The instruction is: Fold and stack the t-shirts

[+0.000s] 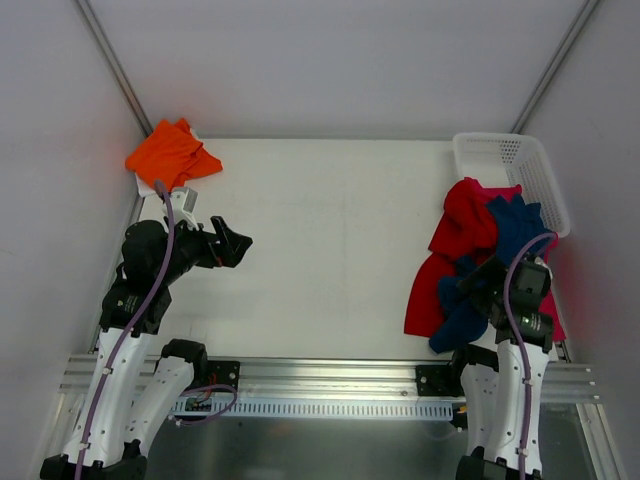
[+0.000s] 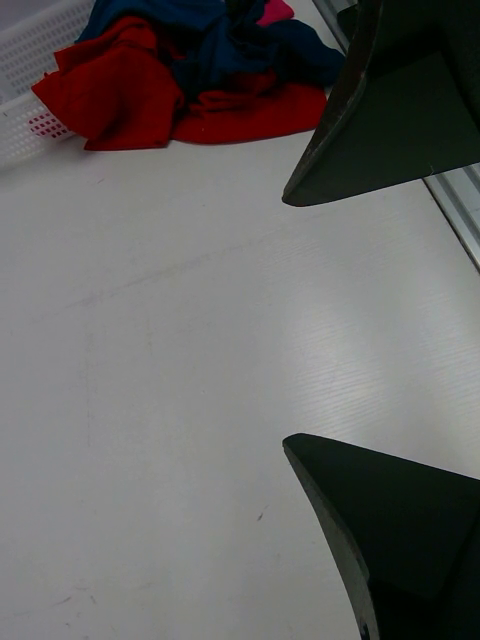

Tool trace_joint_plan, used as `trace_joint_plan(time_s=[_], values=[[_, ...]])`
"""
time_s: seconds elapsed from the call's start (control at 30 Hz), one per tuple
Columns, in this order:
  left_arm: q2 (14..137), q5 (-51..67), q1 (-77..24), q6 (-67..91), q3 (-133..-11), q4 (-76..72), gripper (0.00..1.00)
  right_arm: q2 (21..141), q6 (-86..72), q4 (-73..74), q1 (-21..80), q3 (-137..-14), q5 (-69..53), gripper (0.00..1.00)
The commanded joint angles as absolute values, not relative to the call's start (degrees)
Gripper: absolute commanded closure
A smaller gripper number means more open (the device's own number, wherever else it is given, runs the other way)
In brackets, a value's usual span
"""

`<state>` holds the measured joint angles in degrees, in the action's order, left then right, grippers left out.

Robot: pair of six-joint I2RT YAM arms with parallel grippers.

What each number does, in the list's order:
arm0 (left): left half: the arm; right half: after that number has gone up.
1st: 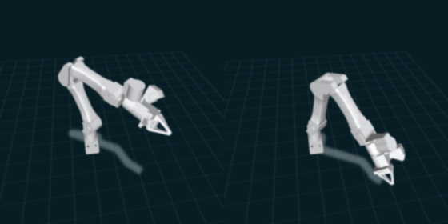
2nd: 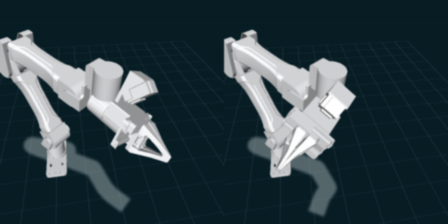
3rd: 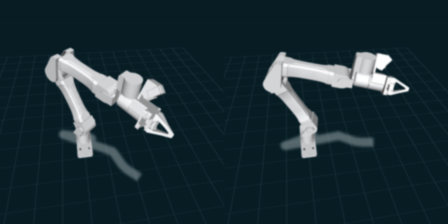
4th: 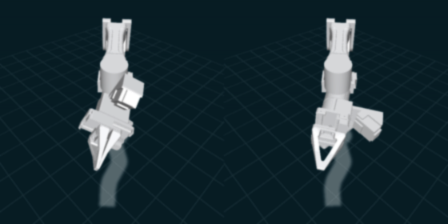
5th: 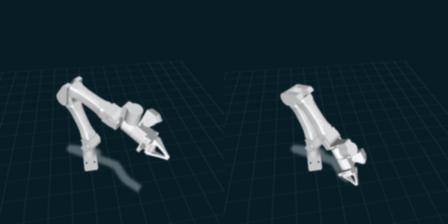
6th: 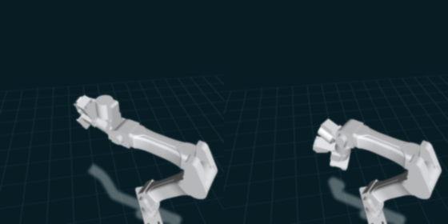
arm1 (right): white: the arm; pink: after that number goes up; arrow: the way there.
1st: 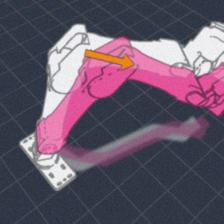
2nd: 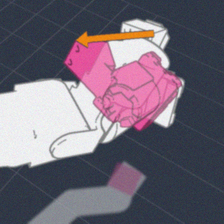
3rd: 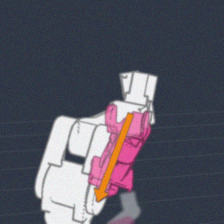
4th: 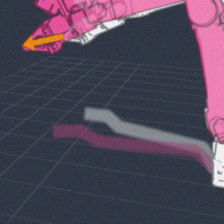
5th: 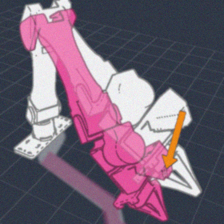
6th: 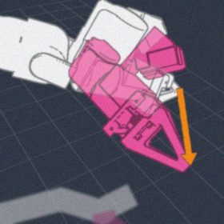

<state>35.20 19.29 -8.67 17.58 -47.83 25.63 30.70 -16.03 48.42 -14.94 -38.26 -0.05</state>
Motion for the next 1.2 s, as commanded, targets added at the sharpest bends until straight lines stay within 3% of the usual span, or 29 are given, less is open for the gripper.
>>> trace_joint_plan(time_s=[0.0, 0.13, 0.2, 0.23, 0.27, 0.37, 0.67, 0.77, 0.83, 0.93, 1.17], values=[[34.6, 20.2, -9.0, 17.8, -47.8, 24.2, 0.01, 28.4, -19.1, 43.3, -14.1, -31.2, -6.6, 0.14], [34.2, 20.2, -9.1, 17.8, -47.8, 24.3, 0.01, 27.2, -21.4, 44.7, -9.8, -31.7, -1.1, 0.22], [34.1, 20.0, -9.1, 17.8, -47.8, 24.3, 0.01, 27.9, -21.3, 44.8, -9.6, -32.9, -0.4, 0.37], [34.1, 20.0, -9.1, 17.8, -47.8, 24.2, 0.01, 28.2, -21.2, 45.0, -9.6, -33.0, -0.4, 0.48], [34.1, 20.0, -9.1, 17.8, -47.8, 24.3, 0.01, 28.7, -21.0, 45.1, -9.5, -33.6, -0.4, 0.69], [34.3, 20.2, -9.1, 17.8, -47.8, 24.3, 0.01, 29.9, -21.3, 44.7, -9.4, -33.3, -0.4, 1.00], [34.5, 20.1, -9.1, 17.8, -47.7, 24.2, 0.01, 29.5, -20.8, 44.0, -8.5, -32.0, 1.8, 0.99], [34.5, 20.0, -9.1, 17.8, -47.7, 24.3, 0.01, 30.3, -20.7, 45.0, -8.1, -32.9, 2.0, 0.55], [34.5, 20.0, -9.1, 17.8, -47.7, 24.3, 0.01, 30.2, -20.9, 45.4, -7.9, -33.3, 2.4, 0.38], [34.5, 20.0, -9.1, 17.8, -47.7, 24.3, 0.01, 29.9, -21.1, 45.5, -7.4, -33.0, 2.7, 0.30], [34.5, 20.0, -9.1, 17.8, -47.7, 24.3, 0.01, 29.1, -21.9, 45.7, -6.6, -32.9, 3.5, 0.29]])
